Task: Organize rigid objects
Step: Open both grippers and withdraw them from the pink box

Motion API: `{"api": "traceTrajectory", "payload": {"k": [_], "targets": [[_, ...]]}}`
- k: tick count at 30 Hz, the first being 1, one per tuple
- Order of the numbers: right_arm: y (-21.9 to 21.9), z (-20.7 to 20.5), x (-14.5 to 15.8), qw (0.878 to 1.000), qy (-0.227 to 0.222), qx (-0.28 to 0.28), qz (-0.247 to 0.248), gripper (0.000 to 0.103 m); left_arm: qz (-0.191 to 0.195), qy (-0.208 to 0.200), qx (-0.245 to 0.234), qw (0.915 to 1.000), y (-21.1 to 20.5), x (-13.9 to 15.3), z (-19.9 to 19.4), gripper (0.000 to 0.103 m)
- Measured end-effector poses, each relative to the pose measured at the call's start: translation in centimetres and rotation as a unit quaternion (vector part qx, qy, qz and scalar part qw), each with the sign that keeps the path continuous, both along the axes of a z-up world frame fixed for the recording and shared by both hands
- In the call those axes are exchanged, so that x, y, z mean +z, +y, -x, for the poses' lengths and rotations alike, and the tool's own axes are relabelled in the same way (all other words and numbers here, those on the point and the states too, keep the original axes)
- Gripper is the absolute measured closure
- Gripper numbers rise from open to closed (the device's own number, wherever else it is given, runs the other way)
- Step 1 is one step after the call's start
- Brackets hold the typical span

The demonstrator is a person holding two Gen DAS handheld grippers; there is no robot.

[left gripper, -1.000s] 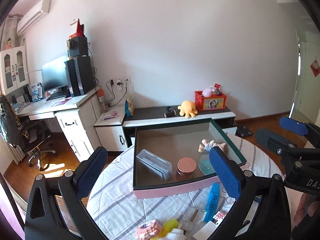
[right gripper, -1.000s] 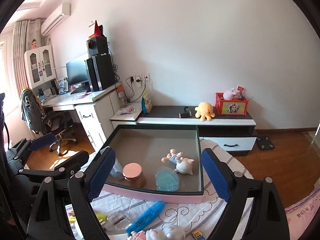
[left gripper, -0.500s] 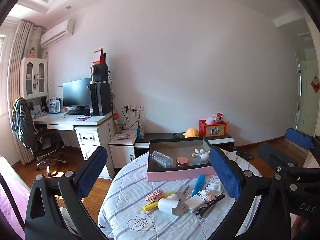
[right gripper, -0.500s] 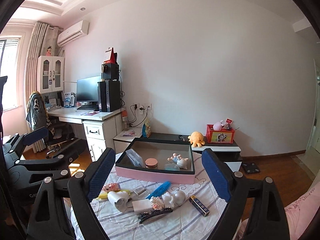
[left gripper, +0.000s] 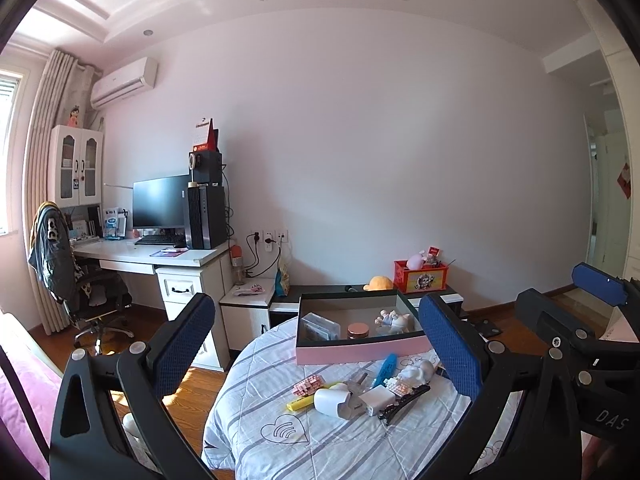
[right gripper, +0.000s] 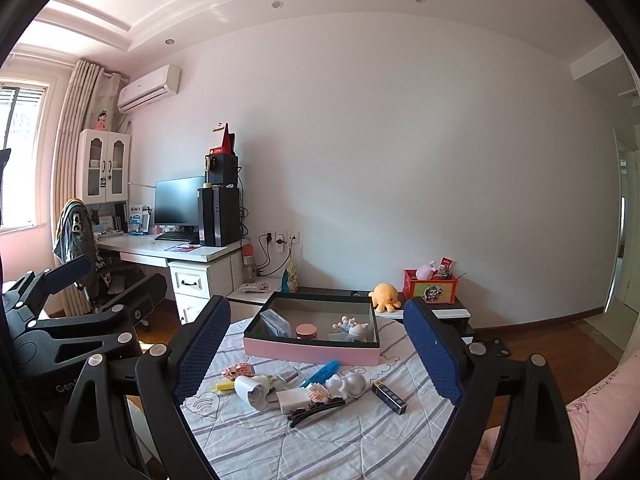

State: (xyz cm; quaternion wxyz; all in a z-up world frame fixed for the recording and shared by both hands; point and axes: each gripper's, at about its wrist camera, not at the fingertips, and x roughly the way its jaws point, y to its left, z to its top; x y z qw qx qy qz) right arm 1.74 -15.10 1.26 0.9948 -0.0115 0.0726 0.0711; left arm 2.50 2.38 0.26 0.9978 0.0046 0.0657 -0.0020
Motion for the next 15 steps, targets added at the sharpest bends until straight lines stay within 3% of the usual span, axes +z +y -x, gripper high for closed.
{"api": "traceTrajectory", "payload": {"k": [15], "targets": [[-0.1,-1.6,-1.6,1.0,0.024,-0.002,0.003,0.013,-0.002,0.03,0.004,0.9995,-0.6,-1.9,-2.0,0.0]]}}
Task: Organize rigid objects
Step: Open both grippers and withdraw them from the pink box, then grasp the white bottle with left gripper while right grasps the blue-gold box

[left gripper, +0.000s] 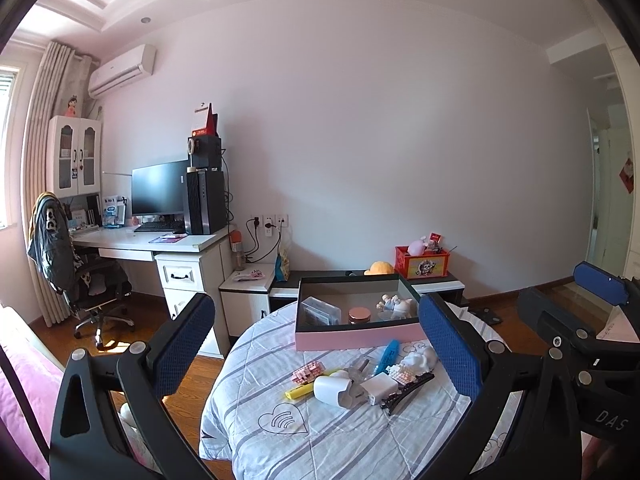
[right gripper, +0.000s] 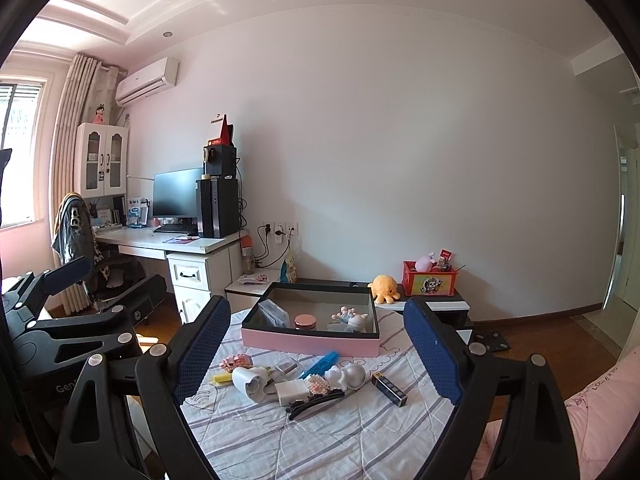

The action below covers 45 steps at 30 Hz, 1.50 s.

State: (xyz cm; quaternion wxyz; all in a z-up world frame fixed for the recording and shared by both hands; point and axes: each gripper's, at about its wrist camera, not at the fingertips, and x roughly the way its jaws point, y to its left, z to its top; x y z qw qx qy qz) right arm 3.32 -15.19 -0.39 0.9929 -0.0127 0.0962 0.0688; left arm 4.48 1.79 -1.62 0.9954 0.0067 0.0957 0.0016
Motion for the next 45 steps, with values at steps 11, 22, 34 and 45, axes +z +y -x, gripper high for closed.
{"api": "traceTrajectory", "payload": {"k": [11,22,34,45], "targets": [[-0.8,-4.7,-4.4,0.997,0.072,-0.008,0.0,0.013,-0.004,0.084,-0.004,0.9965,0.9,-4.7,-5.3,0.0],[-2.7,-11.9,-12.9,0.979,0.202,-0.025,-0.006,0.013,0.009,0.204,0.013,0.9788,3.8,-12.3,-11.5,0.0],[-6.5,-15.5,-17.2,0.964,0.256,-0.062,-0.025,0.013,-0.015,0.258,-0.016,0.9659,0.9,-16.7,-16.4,0.0],[-9.6,-18.6,-19.0,0.955,0.282,-0.089,-0.036,0.013,-0.003,0.322,-0.018,0.9465,-0.1,-20.1,-21.3,0.004]]}}
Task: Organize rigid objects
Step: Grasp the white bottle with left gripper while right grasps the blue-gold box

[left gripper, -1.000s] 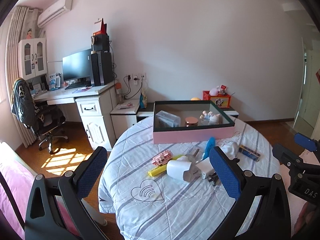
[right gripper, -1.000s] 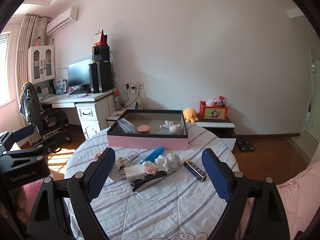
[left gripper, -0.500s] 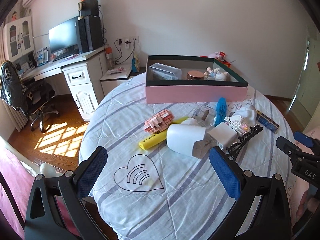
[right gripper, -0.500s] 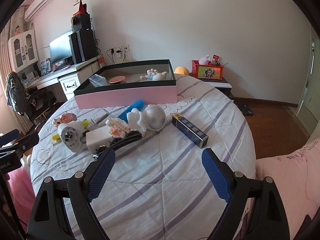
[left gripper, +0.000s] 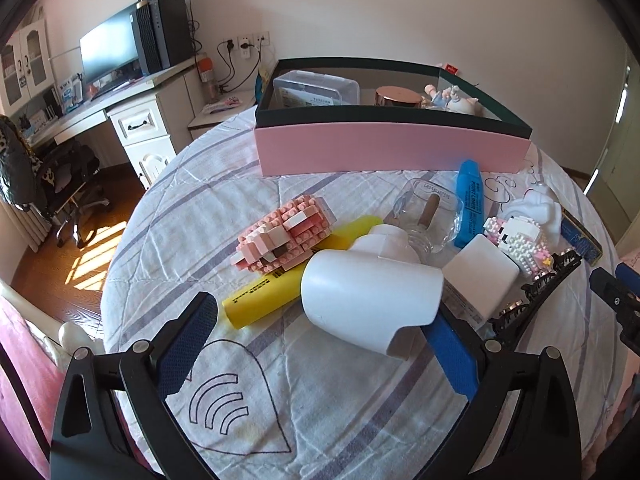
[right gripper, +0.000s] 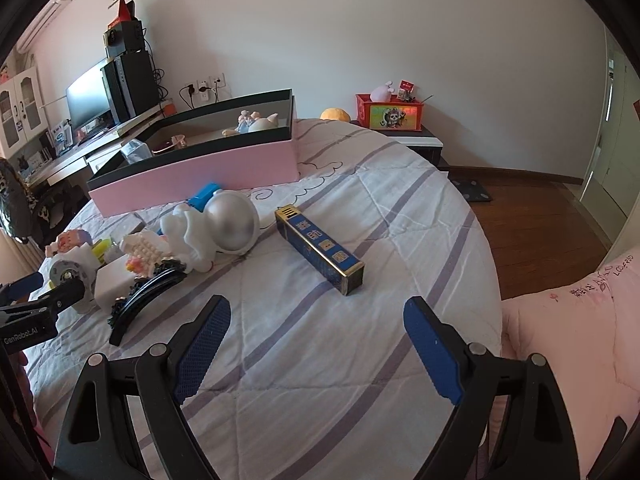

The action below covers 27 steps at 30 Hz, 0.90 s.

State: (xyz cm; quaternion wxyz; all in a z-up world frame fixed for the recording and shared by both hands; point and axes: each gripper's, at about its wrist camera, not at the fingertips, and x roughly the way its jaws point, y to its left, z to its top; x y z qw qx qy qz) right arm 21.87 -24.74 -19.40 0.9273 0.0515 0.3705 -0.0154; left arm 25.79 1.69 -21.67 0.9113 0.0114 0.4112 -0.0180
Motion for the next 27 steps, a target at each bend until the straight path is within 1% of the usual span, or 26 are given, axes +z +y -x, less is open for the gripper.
{"api": "traceTrajectory", "payload": {"k": [2,4,6,7,8,9,13,15,16,18,19,20,21,22,23,27], "targets": [[-0.4,-0.6,-0.3,1.0,0.006,-0.003,0.001,0.013,-0.001,0.004,0.002,1.0,-0.1,-0.2,-0.5,0.006],[-0.7,-1.3,-0.5,1.0,0.008,-0.006,0.004,0.013,-0.002,0.004,-0.005,1.0,-0.4,-0.3,-0.8,0.014],[-0.8,-2.2,-0.5,1.0,0.013,-0.005,0.015,0.013,-0.005,0.004,-0.014,0.9999,-0.8,-0.4,-1.0,0.036],[-0.8,-2.8,-0.5,1.0,0.017,-0.005,0.026,0.013,-0.008,0.003,-0.018,0.9998,-0.9,-0.4,-1.0,0.043],[-0.9,-3.3,-0.4,0.999,0.018,-0.004,0.035,0.013,-0.005,0.002,-0.025,0.9997,-1.1,-0.5,-1.0,0.053],[-1.0,-3.9,-0.5,0.999,0.021,0.0,0.042,0.013,-0.004,0.002,-0.028,0.9996,-1.1,-0.5,-0.9,0.055],[-0.6,-6.1,-0.9,0.997,0.052,0.037,0.048,0.013,0.006,-0.002,-0.03,0.9995,-0.8,-0.3,-0.7,0.055],[0.0,-6.6,-0.6,0.996,0.047,0.06,0.05,0.015,0.021,-0.008,-0.035,0.9991,-0.5,0.0,-0.2,0.056],[0.4,-6.9,-0.6,0.995,0.047,0.073,0.05,0.019,0.028,-0.007,-0.037,0.9989,-0.3,0.0,0.0,0.056],[1.2,-7.6,-0.9,0.992,0.057,0.095,0.054,0.048,0.036,-0.009,-0.036,0.9987,0.0,0.3,0.5,0.056],[1.6,-7.5,-1.0,0.991,0.054,0.101,0.061,0.05,0.04,-0.011,-0.037,0.9984,0.2,0.4,0.8,0.056],[1.9,-7.4,-0.9,0.991,0.052,0.112,0.06,0.06,0.045,-0.012,-0.035,0.9983,0.4,0.6,1.1,0.056],[2.0,-7.2,-0.8,0.99,0.05,0.12,0.052,0.073,0.051,-0.013,-0.035,0.998,0.7,0.8,1.3,0.056],[2.0,-6.9,-0.8,0.99,0.047,0.122,0.045,0.079,0.058,-0.016,-0.034,0.9976,0.9,1.1,1.6,0.056],[2.0,-6.6,-0.9,0.99,0.044,0.125,0.037,0.087,0.063,-0.018,-0.032,0.9973,1.1,1.3,2.0,0.056],[1.8,-4.3,-0.3,0.992,0.017,0.126,-0.011,0.088,0.067,-0.037,-0.027,0.9967,1.5,2.6,3.3,0.056]]}}
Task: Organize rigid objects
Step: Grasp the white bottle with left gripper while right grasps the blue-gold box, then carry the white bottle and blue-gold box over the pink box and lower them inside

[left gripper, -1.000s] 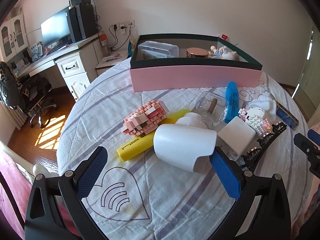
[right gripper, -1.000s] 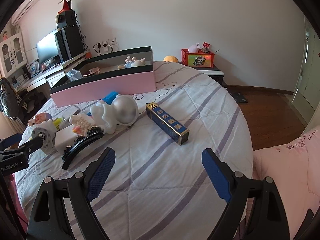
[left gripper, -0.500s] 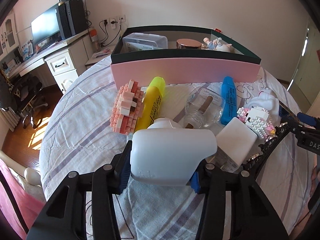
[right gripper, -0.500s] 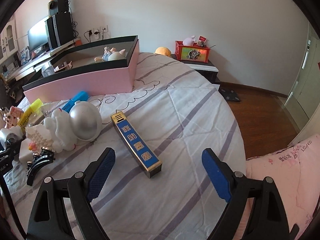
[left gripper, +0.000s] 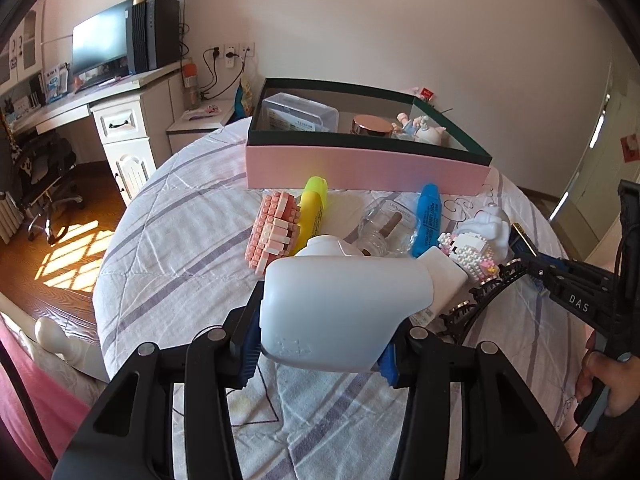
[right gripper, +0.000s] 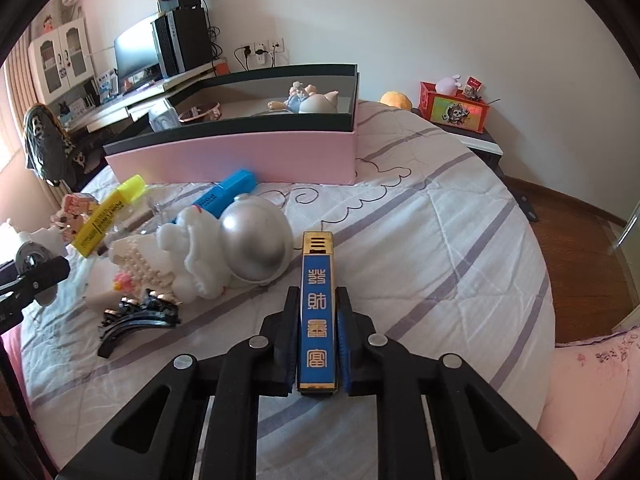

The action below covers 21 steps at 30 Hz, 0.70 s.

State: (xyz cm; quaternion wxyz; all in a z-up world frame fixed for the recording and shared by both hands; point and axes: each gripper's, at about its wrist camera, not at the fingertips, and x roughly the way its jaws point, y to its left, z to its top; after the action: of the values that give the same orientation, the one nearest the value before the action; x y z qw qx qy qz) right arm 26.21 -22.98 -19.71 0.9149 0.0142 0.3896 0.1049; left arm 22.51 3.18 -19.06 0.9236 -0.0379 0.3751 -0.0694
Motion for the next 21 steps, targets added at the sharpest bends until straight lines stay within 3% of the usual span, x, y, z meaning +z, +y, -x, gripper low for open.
{"api": "traceTrajectory", "payload": {"k": [5,11,21], "targets": [[0.9,3.3,1.7,0.998,-0.045,0.003,-0.05,0.088,-0.003,-0.029,0.011,0.9995,-0.1,2.1,1.7,0.056],[3.5,6.9,5.9,0.991,-0.105,0.025,-0.081,0.088,-0.005,-0.078,0.017,0.9968,-1.1,5.8,4.2,0.056],[8.7,12.3,13.3,0.976,-0.205,0.062,-0.047,0.087,-0.024,-0.169,0.03,0.9849,-2.2,12.3,9.5,0.056]]}}
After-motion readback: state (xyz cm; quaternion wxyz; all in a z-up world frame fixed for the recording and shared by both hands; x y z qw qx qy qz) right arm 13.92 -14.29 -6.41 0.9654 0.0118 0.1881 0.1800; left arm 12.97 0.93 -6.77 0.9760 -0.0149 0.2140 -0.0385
